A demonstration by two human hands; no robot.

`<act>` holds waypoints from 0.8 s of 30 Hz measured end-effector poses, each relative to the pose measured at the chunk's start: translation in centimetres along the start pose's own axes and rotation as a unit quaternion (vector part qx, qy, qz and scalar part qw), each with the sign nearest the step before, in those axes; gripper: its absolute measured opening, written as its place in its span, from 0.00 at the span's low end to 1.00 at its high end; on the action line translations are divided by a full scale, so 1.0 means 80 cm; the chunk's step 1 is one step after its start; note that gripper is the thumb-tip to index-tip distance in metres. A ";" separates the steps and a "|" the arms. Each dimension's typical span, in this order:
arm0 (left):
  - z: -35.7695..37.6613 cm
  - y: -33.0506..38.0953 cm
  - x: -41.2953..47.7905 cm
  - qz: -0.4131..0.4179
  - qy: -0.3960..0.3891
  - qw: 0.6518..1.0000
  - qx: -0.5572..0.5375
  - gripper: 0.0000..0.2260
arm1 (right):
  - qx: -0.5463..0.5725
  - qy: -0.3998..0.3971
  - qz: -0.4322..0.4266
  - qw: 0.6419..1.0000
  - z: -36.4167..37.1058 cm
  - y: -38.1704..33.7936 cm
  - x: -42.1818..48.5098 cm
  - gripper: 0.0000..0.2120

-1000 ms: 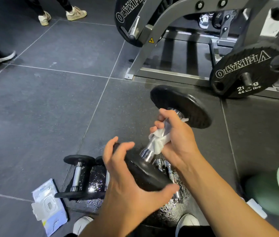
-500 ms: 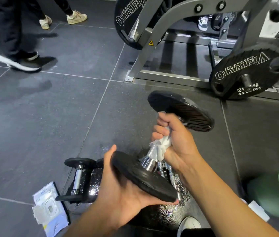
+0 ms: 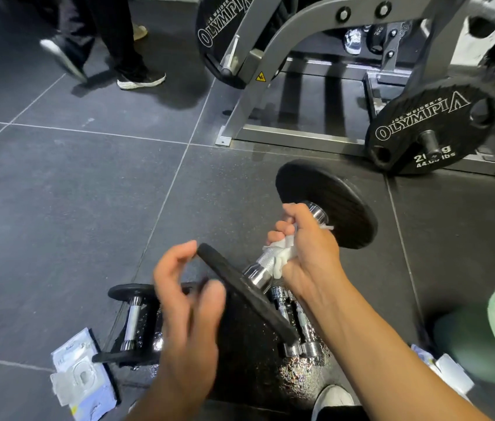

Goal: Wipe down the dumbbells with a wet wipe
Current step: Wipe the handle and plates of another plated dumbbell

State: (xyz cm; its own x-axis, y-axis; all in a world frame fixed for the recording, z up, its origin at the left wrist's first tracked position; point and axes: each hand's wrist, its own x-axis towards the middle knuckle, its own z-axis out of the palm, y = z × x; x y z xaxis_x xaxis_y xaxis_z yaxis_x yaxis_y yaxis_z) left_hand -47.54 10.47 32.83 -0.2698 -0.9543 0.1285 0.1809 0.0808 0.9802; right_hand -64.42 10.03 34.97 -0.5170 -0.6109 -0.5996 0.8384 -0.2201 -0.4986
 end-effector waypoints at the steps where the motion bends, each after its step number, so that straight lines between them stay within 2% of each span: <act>1: 0.003 0.005 0.009 -0.173 0.034 0.981 -0.081 0.29 | 0.000 -0.008 0.002 1.000 0.000 -0.002 -0.001 0.16; 2: 0.002 0.002 0.017 -0.345 0.034 0.927 -0.144 0.38 | -0.005 -0.018 0.003 1.000 -0.001 -0.002 -0.002 0.16; 3: -0.001 0.000 0.021 -0.477 0.009 0.853 -0.211 0.44 | -0.014 -0.029 0.004 0.999 -0.002 -0.001 -0.002 0.15; 4: -0.002 0.004 0.022 -0.556 -0.023 0.783 -0.277 0.46 | -0.026 -0.042 0.005 0.999 -0.002 0.001 -0.003 0.15; 5: -0.001 0.007 0.021 -0.588 -0.054 0.739 -0.324 0.47 | -0.039 -0.054 0.006 0.998 -0.003 0.003 -0.003 0.15; 6: 0.001 0.011 0.020 -0.592 -0.062 0.723 -0.351 0.46 | -0.051 -0.065 0.006 0.997 -0.004 0.005 -0.004 0.15; 8: 0.007 0.009 0.015 -0.557 -0.019 0.753 -0.350 0.37 | -0.064 -0.079 -0.004 0.995 -0.004 0.007 -0.003 0.14; 10: 0.014 0.012 0.005 -0.444 0.034 0.835 -0.322 0.27 | -0.069 -0.087 -0.016 0.994 -0.001 0.008 -0.003 0.12; 11: 0.016 0.015 0.000 -0.349 0.033 0.897 -0.269 0.23 | -0.075 -0.083 -0.022 0.994 0.000 0.008 -0.003 0.11; 12: 0.014 0.018 -0.006 -0.220 0.000 0.961 -0.170 0.23 | -0.083 -0.074 -0.027 0.993 0.002 0.009 -0.002 0.09; 13: 0.011 0.014 -0.012 -0.077 -0.054 0.995 -0.036 0.28 | -0.090 -0.063 -0.031 0.993 0.002 0.009 -0.002 0.08; 14: 0.005 0.002 -0.018 0.068 -0.106 0.987 0.100 0.32 | -0.093 -0.050 -0.035 0.994 0.002 0.010 -0.001 0.08; 15: -0.004 -0.011 -0.020 0.198 -0.125 0.950 0.204 0.33 | -0.089 -0.038 -0.042 0.994 0.001 0.009 0.000 0.07; 16: -0.009 -0.017 -0.022 0.277 -0.134 0.920 0.245 0.31 | -0.082 -0.026 -0.047 0.995 0.000 0.009 0.000 0.06; 17: -0.010 -0.018 -0.022 0.304 -0.129 0.916 0.227 0.28 | -0.076 -0.018 -0.051 0.996 0.000 0.008 0.000 0.06; 18: -0.010 -0.019 -0.019 0.289 -0.109 0.934 0.180 0.24 | -0.072 -0.014 -0.053 0.996 -0.001 0.005 0.000 0.07; 19: -0.009 -0.016 -0.013 0.224 -0.069 0.965 0.115 0.20 | -0.070 -0.014 -0.050 0.996 -0.002 0.003 0.000 0.08; 20: -0.008 -0.011 -0.006 0.114 -0.007 0.992 0.058 0.16 | -0.068 -0.018 -0.044 0.997 -0.002 0.001 0.001 0.10; 21: -0.008 -0.008 0.003 -0.042 0.048 0.998 0.001 0.13 | -0.063 -0.025 -0.036 0.997 -0.003 -0.001 0.001 0.11; 22: -0.009 -0.007 0.013 -0.222 0.071 0.970 -0.066 0.14 | -0.059 -0.038 -0.027 0.997 -0.004 -0.003 0.001 0.12; 23: -0.010 -0.006 0.022 -0.390 0.054 0.912 -0.117 0.22 | -0.058 -0.054 -0.020 0.997 -0.005 -0.003 0.001 0.13; 24: -0.011 -0.004 0.026 -0.521 0.006 0.837 -0.169 0.32 | -0.064 -0.071 -0.014 0.995 -0.006 -0.002 0.001 0.13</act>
State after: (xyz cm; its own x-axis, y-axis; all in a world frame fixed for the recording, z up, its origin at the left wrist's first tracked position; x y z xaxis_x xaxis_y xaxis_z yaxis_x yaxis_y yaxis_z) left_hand -47.29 8.19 32.66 -0.4378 -0.4585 -0.7734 0.1103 -0.8811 0.4599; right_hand -64.67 10.38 34.74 -0.5020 -0.7094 -0.4947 0.7905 -0.1443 -0.5953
